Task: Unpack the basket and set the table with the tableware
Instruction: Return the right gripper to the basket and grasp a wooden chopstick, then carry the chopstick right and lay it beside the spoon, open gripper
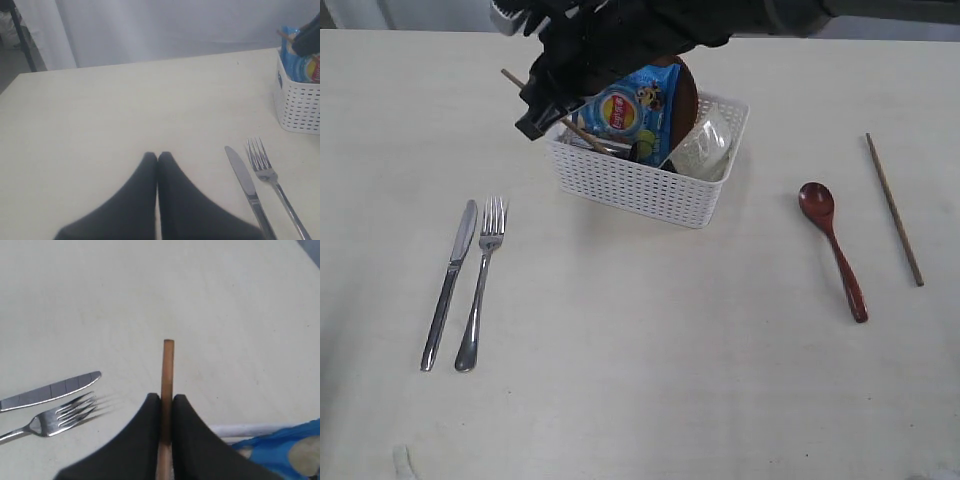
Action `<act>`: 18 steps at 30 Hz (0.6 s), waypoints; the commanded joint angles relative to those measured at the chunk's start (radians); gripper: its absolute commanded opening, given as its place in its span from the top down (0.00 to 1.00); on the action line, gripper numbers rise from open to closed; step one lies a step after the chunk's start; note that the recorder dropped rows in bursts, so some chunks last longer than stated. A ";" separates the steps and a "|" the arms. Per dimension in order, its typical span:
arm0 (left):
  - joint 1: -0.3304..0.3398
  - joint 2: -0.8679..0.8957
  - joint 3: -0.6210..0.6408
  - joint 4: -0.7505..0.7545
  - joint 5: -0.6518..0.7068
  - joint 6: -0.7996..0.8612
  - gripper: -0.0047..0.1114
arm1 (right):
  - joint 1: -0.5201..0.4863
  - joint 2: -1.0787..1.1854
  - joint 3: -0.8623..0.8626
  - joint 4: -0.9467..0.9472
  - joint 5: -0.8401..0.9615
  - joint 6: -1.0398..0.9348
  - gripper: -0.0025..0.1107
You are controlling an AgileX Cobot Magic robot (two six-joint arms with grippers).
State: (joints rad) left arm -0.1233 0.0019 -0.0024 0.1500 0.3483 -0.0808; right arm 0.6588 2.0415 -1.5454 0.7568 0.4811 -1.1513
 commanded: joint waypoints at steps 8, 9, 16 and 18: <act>-0.005 -0.002 0.002 0.003 -0.001 -0.002 0.96 | -0.006 -0.167 -0.006 0.009 0.040 0.037 0.98; -0.005 -0.002 0.002 0.003 -0.001 -0.002 0.96 | -0.011 -0.195 -0.006 0.007 0.040 0.044 0.98; -0.005 -0.002 0.002 0.003 -0.001 -0.002 0.96 | -0.125 -0.385 -0.006 0.005 0.056 0.146 0.98; -0.005 -0.002 0.002 0.003 -0.001 -0.002 0.96 | -0.188 -0.430 -0.006 0.005 0.088 0.187 0.98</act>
State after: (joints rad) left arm -0.1233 0.0019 -0.0024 0.1500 0.3483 -0.0808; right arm 0.5443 1.6748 -1.5454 0.7629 0.5303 -1.0197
